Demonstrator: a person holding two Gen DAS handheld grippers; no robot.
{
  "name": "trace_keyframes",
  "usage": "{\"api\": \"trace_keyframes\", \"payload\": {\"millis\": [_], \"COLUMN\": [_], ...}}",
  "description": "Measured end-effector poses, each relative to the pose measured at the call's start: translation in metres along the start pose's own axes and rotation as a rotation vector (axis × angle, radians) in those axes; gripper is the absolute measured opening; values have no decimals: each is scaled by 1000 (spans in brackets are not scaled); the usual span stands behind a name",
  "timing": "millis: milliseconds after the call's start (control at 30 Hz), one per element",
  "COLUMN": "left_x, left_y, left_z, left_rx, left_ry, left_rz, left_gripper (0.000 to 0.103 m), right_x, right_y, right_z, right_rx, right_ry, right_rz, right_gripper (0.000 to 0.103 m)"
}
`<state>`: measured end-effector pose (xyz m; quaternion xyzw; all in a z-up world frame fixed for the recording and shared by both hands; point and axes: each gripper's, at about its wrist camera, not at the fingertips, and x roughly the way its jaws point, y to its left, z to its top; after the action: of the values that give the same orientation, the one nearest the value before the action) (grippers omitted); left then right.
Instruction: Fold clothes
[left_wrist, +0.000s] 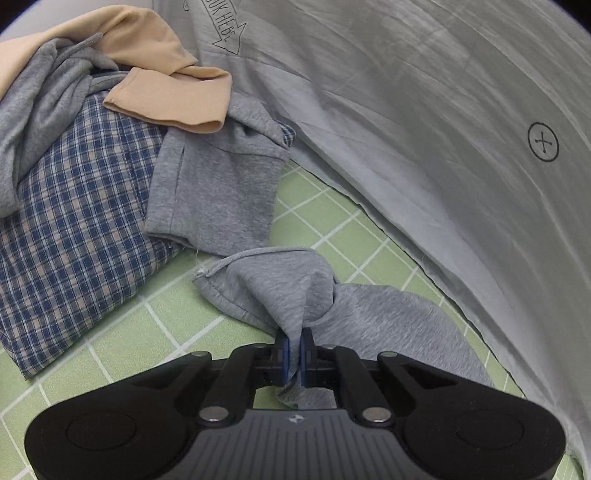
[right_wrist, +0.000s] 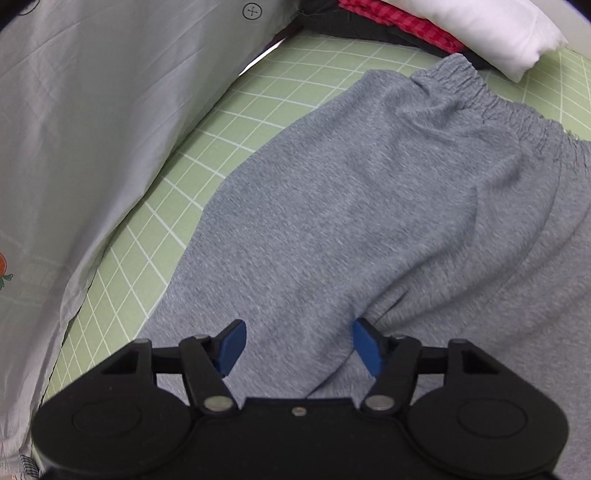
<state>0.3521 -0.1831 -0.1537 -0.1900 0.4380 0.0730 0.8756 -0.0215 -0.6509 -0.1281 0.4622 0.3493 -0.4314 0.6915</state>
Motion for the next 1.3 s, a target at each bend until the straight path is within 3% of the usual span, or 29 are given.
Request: {"api": "trace_keyframes", "payload": {"millis": [67, 100, 133, 167, 367, 500, 667, 733, 833, 867, 900, 967, 1000, 1067, 1167, 1300], "left_x": [-6, -11, -17, -26, -113, -191, -227, -205, -130, -110, -104, -91, -84, -72, -58, -42], "left_y": [5, 7, 10, 14, 48, 69, 59, 38, -13, -26, -27, -30, -31, -31, -15, -16], "left_z": [-2, -3, -4, -6, -21, -19, 9, 20, 34, 36, 30, 17, 11, -3, -28, -38], "left_rx": [-5, -3, 1, 10, 52, 18, 38, 73, 203, 239, 238, 238, 238, 235, 197, 172], "left_ry": [-12, -18, -26, -39, -152, -261, -351, -352, -280, -255, -232, -187, -164, -116, -25, 16], "left_rz": [-11, -14, -17, -20, -28, -23, -32, -29, 21, 36, 33, 26, 22, 11, -42, -87], "left_gripper": [3, 3, 3, 3, 2, 2, 2, 3, 15, 25, 26, 32, 44, 54, 54, 53], "right_x": [1, 0, -1, -4, -53, -84, -91, -75, -39, -28, -22, -22, -24, -30, -29, -20], "right_y": [-2, -3, -5, -7, -27, -36, -28, -15, 10, 17, 24, 33, 36, 38, 34, 25], "right_z": [0, 0, 2, 4, 9, 13, 37, 51, 67, 72, 74, 74, 70, 58, 38, 21], "right_rx": [8, 1, -4, -7, -27, -41, -25, -24, -37, -45, -57, -109, -146, -236, -303, -228], "right_ry": [2, -3, -3, -8, -92, -125, -128, -116, -100, -96, -91, -104, -117, -145, -131, -75], "right_rz": [11, 28, 50, 69, 191, 258, 333, 341, 321, 309, 294, 287, 283, 251, 204, 149], "right_gripper": [55, 27, 11, 2, 1, 1, 1, 1, 6, 28, 47, 50, 56, 66, 67, 70]}}
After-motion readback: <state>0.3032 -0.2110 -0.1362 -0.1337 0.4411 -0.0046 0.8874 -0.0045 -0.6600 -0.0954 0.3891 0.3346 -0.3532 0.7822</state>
